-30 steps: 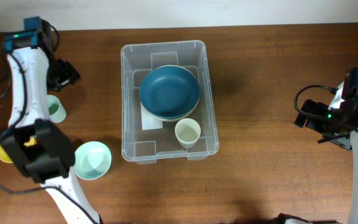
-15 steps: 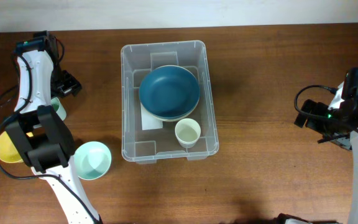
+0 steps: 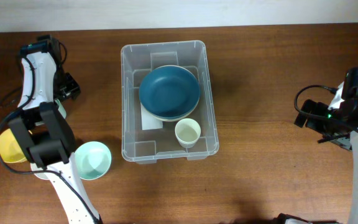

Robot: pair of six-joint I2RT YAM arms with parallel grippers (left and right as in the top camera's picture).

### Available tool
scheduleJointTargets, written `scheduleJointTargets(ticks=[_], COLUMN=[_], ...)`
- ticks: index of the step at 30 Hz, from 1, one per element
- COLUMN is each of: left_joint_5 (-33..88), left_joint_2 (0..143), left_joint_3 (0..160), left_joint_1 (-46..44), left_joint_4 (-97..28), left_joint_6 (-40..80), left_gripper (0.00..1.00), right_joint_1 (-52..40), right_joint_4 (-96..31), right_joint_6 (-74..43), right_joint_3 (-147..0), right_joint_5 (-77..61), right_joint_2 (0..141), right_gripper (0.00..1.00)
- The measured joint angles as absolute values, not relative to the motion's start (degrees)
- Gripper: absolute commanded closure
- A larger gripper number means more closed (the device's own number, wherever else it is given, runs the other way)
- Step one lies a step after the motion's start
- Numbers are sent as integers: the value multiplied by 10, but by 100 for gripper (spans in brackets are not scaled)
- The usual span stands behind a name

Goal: Pack container
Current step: 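Move the left gripper back to the mint green cup and grasp it, then carry the mint green cup into the bin and stack it on the cups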

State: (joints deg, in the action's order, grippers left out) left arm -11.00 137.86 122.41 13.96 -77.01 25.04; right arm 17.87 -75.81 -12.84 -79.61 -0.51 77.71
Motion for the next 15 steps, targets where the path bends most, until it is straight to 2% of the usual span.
scheduleJointTargets(ticks=[5,6,11,15], left_joint_5=[-110,-110,-110,-101], left_joint_2=[1387,1387,1387,1391], left_joint_3=[1220,1220,1224,1276], left_joint_1=[140,140,140,140], left_joint_4=[-771,-771,-784,-859], left_joint_6=[235,230,226,226], left_gripper=[89,99,99,99], right_joint_1=[179,179,179,179], right_joint_4=[-758,-758,-758,-757], right_joint_6=[-128,-128,-128,-128], right_joint_3=[-796,-796,-796,-796], right_joint_5=[-5,-5,-5,-5], right_joint_2=[777,777,777,777], right_gripper=[1,1,1,1])
